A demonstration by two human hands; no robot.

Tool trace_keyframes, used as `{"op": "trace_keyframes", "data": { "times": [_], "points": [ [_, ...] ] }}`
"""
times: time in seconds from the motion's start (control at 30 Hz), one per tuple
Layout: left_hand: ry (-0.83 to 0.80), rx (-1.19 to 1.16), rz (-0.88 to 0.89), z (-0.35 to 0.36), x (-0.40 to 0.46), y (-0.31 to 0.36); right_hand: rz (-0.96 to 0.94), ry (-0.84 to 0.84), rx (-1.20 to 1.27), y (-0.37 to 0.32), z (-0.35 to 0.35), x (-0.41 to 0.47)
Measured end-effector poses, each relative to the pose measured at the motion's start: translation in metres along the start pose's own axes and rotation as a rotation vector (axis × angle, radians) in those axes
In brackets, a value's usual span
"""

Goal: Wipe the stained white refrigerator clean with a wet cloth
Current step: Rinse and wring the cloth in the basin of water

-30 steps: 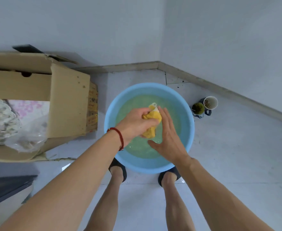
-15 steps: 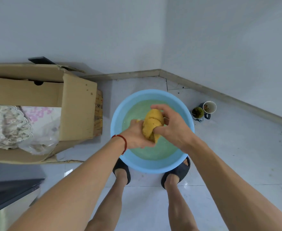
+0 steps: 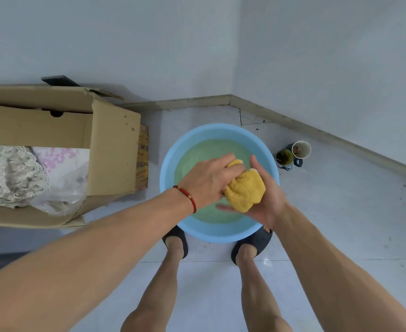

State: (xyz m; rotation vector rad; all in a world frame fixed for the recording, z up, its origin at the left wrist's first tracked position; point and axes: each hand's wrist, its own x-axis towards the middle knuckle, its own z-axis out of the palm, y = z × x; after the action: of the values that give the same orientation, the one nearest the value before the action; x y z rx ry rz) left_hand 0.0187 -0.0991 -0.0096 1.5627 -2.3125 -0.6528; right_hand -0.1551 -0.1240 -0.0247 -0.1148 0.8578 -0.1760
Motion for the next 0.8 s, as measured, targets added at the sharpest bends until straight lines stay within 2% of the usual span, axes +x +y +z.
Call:
{"op": "trace_keyframes", "data": {
  "times": [0.07,0.1,0.17,0.23,0.3,0.37,0.47,0.53,0.6,0.67,0.73,0.8],
  "points": [
    [-0.017,0.103,0.099,-0.004,0.003,-0.009,0.152,-0.235,-0.027,0.001,0.005,-0.004],
    [-0.019,0.139,0.144,-0.005,0.005,-0.017,0.151,-0.273,-0.086,0.001,0.008,-0.006],
    [-0.122,0.171,0.178,-0.006,0.006,-0.035,0.073,-0.218,-0.187,0.003,0.011,-0.004],
    [-0.33,0.222,0.18,-0.005,0.009,-0.046,0.009,-0.063,-0.452,0.002,0.013,0.001],
    [-0.615,0.222,0.057,-0.008,0.018,-0.044,-0.029,0.082,-0.97,-0.001,0.022,0.008],
    [-0.779,0.183,-0.139,-0.005,0.024,-0.036,-0.112,0.219,-1.487,-0.002,0.022,0.017],
    [-0.841,-0.057,-0.506,0.003,0.026,-0.029,-0.25,0.277,-1.839,-0.001,0.015,0.026],
    [-0.925,-0.388,-0.78,0.0,0.028,-0.027,-0.339,0.291,-1.993,-0.002,0.007,0.027],
    [-0.977,-0.742,-0.996,-0.008,0.03,-0.028,-0.512,0.319,-2.067,0.002,-0.001,0.026],
    [-1.075,-0.927,-1.076,-0.017,0.029,-0.03,-0.661,0.322,-2.041,0.012,-0.008,0.022],
    [-1.18,-0.958,-1.06,-0.021,0.025,-0.033,-0.604,0.281,-1.849,0.018,-0.008,0.016],
    [-1.214,-0.754,-0.934,-0.017,0.025,-0.032,-0.375,0.25,-1.434,0.019,-0.001,0.003]
  ]
}}
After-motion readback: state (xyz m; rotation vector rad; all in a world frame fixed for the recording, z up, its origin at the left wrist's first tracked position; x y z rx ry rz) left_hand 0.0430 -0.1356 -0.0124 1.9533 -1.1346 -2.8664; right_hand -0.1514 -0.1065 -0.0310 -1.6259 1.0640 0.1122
